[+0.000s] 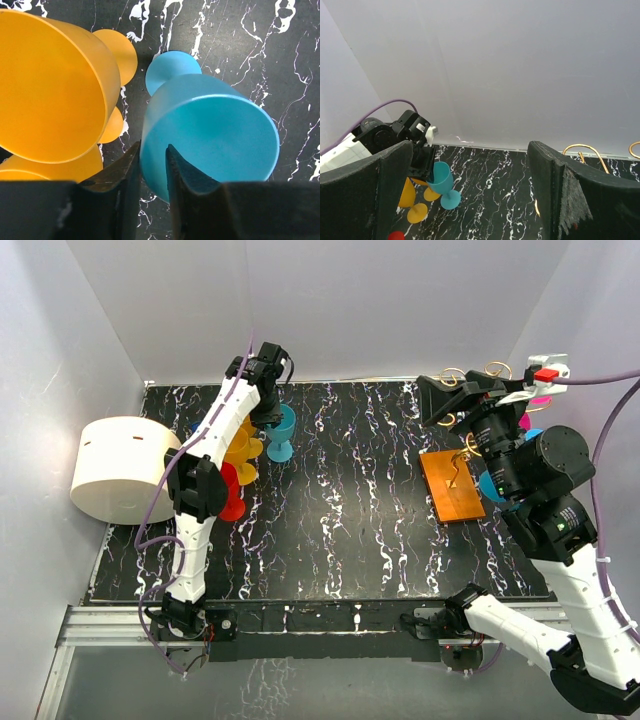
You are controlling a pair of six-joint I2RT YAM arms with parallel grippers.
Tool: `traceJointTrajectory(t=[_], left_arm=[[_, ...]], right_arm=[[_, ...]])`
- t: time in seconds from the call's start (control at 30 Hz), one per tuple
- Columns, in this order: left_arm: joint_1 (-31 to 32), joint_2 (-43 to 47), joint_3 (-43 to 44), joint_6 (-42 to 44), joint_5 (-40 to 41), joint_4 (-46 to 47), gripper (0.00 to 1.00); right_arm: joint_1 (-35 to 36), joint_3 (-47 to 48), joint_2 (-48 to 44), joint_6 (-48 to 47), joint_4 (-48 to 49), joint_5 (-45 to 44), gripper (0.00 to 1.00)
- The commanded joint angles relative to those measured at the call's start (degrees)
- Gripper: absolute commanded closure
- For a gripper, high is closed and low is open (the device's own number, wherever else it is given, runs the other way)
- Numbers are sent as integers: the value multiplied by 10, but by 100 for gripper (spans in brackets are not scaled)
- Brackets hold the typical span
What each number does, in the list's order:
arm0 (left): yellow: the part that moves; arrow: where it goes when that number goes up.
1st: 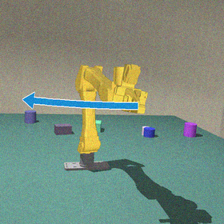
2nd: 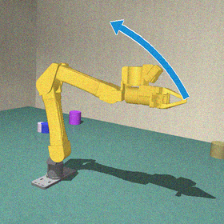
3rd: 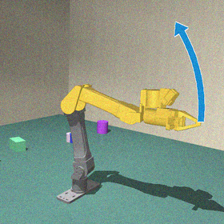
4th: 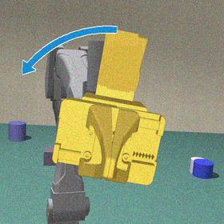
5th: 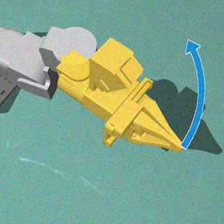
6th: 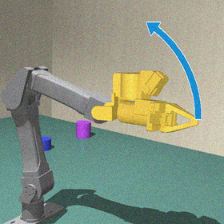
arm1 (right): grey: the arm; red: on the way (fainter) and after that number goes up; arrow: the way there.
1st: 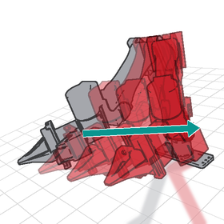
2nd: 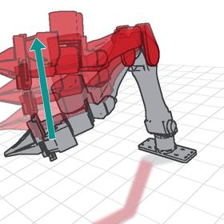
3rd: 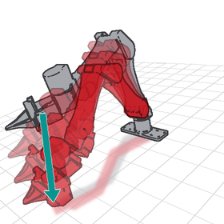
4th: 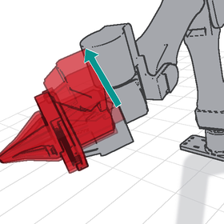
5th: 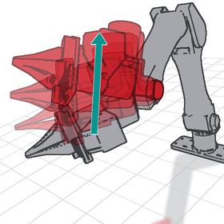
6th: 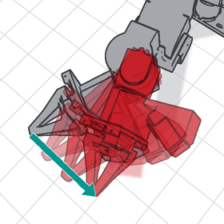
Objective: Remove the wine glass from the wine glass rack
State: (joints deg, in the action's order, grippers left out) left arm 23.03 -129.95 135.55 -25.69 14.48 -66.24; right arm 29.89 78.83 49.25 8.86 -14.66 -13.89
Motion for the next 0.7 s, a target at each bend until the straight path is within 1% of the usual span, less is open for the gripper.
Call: traceJointTrajectory(t=[0.0,0.23,0.5,0.57,0.67], left_arm=[[1,18,21,10,-5,-3,70],[0,58,34,17,-27,8,57],[0,145,28,34,-62,19,42],[0,182,4,44,-82,27,36],[0,269,-68,63,-124,72,26]], right_arm=[[0,2,-10,-9,1,-11,2],[-1,22,-15,-25,-50,-36,2],[0,70,-16,-35,-145,-73,2],[0,87,-13,-38,-186,-94,2],[0,106,-10,-40,-247,-131,2]])
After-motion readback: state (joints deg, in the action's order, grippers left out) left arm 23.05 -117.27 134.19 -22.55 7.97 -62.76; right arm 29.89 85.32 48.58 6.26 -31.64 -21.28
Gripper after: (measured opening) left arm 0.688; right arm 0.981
